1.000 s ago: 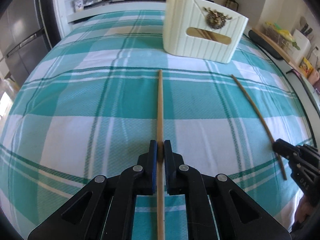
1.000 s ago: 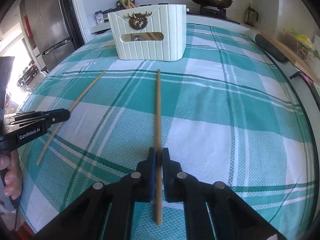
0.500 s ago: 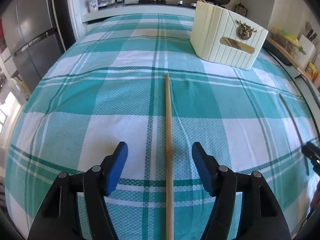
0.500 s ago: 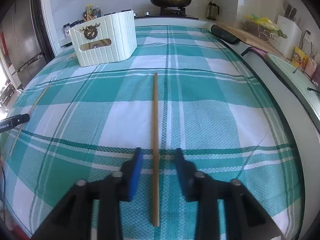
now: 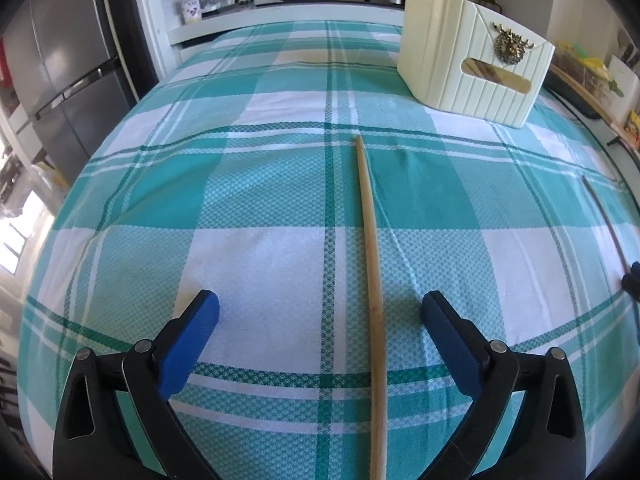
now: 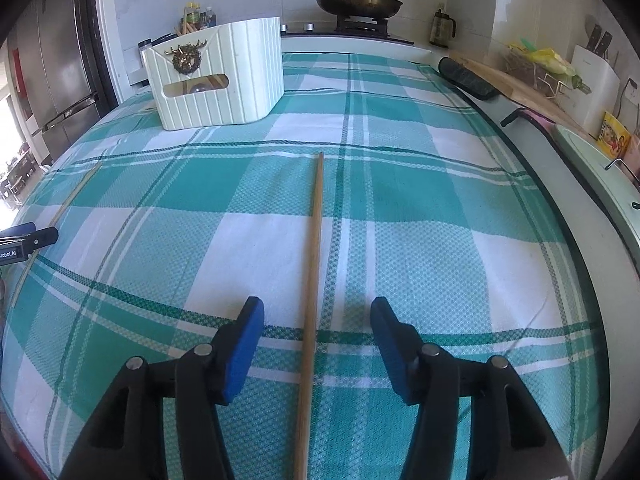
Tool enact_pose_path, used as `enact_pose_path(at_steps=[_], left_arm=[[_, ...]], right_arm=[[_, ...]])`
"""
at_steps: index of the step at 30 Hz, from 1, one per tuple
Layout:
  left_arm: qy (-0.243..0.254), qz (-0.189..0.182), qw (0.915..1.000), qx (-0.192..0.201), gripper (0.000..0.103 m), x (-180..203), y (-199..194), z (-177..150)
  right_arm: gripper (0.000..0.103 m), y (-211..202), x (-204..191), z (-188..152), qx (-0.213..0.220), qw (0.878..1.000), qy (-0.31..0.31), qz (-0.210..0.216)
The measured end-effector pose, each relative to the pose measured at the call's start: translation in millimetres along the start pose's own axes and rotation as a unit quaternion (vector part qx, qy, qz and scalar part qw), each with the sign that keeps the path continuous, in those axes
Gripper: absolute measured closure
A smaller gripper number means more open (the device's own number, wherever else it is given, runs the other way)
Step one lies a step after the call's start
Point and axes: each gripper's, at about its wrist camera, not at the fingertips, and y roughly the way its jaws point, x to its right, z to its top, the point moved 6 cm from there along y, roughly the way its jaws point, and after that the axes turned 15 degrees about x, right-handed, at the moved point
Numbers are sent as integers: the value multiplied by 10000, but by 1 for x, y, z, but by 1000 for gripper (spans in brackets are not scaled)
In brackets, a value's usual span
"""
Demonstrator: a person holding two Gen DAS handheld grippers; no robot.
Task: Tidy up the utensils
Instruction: 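Open both tools and hold them above the chopsticks on the cloth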
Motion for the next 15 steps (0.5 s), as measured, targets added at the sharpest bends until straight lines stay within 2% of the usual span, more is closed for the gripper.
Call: enact_pose_path(at_steps=[15], left_arm=[[-31,1,10000,40,1,-1,0,-1]], right_arm=[[46,0,-1,-1,15,10000,-53,-44]])
